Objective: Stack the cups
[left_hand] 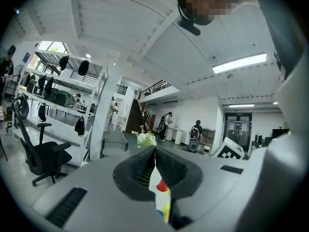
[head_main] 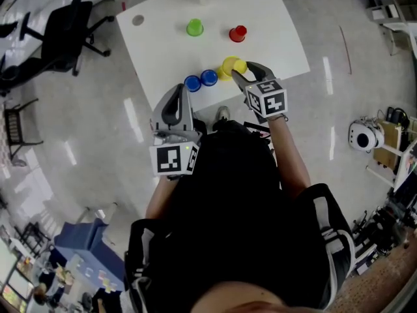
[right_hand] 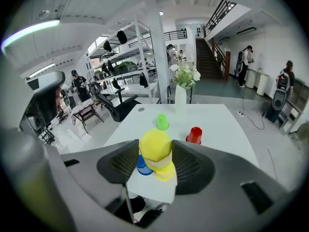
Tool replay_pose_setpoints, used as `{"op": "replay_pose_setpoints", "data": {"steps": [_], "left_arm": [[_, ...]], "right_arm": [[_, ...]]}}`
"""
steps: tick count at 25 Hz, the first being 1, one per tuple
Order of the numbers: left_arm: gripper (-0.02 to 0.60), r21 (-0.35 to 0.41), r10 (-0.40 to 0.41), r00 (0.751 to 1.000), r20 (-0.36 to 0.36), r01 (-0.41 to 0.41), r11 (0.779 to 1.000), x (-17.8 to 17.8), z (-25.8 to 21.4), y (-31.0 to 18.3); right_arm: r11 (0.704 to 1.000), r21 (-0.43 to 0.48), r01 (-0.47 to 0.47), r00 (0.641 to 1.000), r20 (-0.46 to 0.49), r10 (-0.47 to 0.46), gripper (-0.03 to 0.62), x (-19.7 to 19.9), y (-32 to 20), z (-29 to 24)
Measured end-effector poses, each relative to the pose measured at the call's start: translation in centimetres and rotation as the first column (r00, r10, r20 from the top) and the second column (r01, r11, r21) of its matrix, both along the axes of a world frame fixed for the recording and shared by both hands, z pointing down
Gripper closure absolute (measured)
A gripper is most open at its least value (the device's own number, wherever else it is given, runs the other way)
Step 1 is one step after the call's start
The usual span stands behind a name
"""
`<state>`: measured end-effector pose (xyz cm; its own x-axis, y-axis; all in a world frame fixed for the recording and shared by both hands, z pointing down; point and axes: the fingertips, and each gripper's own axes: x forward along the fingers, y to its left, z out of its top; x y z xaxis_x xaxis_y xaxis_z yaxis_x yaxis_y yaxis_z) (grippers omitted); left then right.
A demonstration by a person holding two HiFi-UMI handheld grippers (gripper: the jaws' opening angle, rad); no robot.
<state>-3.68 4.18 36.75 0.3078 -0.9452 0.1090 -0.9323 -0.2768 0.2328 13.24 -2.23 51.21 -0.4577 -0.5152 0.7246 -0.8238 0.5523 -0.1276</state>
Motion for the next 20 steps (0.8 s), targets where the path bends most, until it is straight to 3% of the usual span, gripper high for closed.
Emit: {"op": "replay_pose_setpoints", "data": {"steps": [10, 20], "left_arm": [[0.56, 0.001, -0.033, 0.999, 0.027, 0.033, 0.999, 2.2, -0.4, 0.7], [0.56, 0.007, -0.052, 0.998, 0.017, 0.052, 0.999, 2.3, -0.3, 1.2]], "right_arm": [[0.995, -0.052, 0.084, 0.996, -0.005, -0.084, 0.364, 0.4, 1.6, 2.5], [0.99, -0.077, 0.118, 0.992, -0.026, -0.12, 0.364, -0.4, 2.6, 4.3]]}}
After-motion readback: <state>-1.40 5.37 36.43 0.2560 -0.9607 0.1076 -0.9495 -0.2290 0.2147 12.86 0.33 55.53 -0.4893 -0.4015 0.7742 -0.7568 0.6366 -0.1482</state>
